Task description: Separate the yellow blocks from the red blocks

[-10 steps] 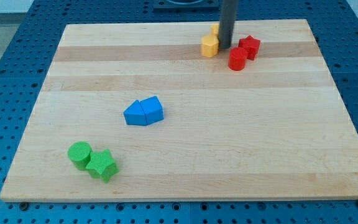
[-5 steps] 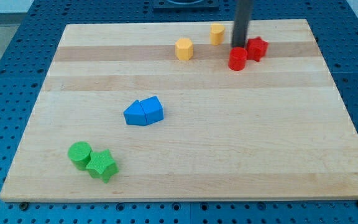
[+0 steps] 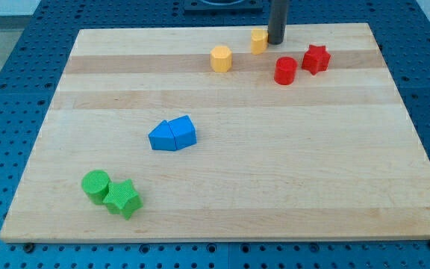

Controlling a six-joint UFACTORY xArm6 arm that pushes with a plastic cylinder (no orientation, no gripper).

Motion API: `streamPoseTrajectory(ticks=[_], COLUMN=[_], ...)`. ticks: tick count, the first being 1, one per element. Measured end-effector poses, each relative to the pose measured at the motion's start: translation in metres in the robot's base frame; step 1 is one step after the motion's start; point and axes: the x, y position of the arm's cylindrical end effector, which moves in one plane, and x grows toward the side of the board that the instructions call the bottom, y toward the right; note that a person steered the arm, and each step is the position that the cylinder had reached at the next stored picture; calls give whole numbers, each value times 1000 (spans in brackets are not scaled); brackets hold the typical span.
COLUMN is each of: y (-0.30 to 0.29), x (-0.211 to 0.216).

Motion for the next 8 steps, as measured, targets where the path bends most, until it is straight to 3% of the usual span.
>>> streamPoseTrajectory(ticks=[2, 8], y=[-48, -54], x=[4, 12])
